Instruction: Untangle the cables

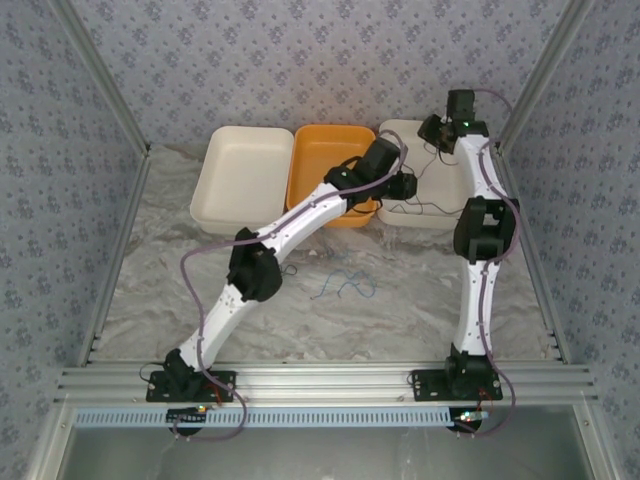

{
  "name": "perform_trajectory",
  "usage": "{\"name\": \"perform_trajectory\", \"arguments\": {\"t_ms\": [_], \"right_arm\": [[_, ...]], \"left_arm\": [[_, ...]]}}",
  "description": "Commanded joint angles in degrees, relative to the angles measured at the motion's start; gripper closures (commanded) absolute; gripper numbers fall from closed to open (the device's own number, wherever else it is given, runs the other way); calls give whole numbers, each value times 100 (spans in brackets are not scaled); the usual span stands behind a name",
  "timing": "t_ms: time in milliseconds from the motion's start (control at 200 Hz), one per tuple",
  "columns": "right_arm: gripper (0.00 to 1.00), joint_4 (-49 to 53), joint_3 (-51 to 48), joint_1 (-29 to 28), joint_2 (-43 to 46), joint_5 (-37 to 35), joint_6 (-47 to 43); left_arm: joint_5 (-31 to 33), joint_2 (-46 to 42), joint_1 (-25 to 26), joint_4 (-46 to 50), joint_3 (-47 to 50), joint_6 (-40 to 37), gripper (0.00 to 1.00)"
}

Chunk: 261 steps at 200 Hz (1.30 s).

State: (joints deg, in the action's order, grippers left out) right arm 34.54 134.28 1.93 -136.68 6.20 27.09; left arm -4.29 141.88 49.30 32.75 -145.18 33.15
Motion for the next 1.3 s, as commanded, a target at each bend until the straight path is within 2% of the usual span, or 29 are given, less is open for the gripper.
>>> {"name": "perform_trajectory", "arguments": {"t_ms": [0, 170, 340, 525, 625, 705, 774, 854, 989, 1059, 1134, 1299], "right_arm": [[56, -290, -586, -82, 1212, -138, -111], [55, -1062, -2586, -249, 2944, -233, -79], [58, -1024, -4447, -826, 4690, -397, -49], [58, -701, -6709, -2255, 6426, -1113, 566], [63, -253, -7617, -3067, 6950, -1423, 1712], [65, -347, -8239, -4029, 7125, -1737, 2459], [65, -136, -8347, -4916, 6978, -2399, 2873], [65, 135, -8435, -5354, 6799, -2608, 3321], [65, 26, -8832, -5490, 6843, -2459, 3916], [65, 128, -8953, -5490, 6976, -2524, 4120], [64, 208, -9041, -5479, 7202, -2592, 4196], [62, 325, -9195, -5473, 7695, -2624, 4282]], "left_arm": [[277, -1024, 13, -238, 706, 219, 56], [179, -2767, -308, -1587, 3260, 813, 55], [237, -4276, -622, -1572, 5522, 1133, 59], [466, -5659, -813, -1398, 7796, 1730, 61], [491, -6156, -817, -1507, 8746, 2029, 64], [500, -6469, -723, -1644, 9312, 2120, 69], [482, -6667, -493, -1868, 9643, 1822, 73], [616, -6740, -4, -1793, 9729, 1310, 73], [1095, -6388, 842, -1435, 9502, 453, 63], [1585, -5946, 1126, -1113, 9215, 11, 57], [2174, -5412, 1272, -773, 8842, -391, 55], [2694, -4519, 1274, -803, 8370, -905, 49]]}}
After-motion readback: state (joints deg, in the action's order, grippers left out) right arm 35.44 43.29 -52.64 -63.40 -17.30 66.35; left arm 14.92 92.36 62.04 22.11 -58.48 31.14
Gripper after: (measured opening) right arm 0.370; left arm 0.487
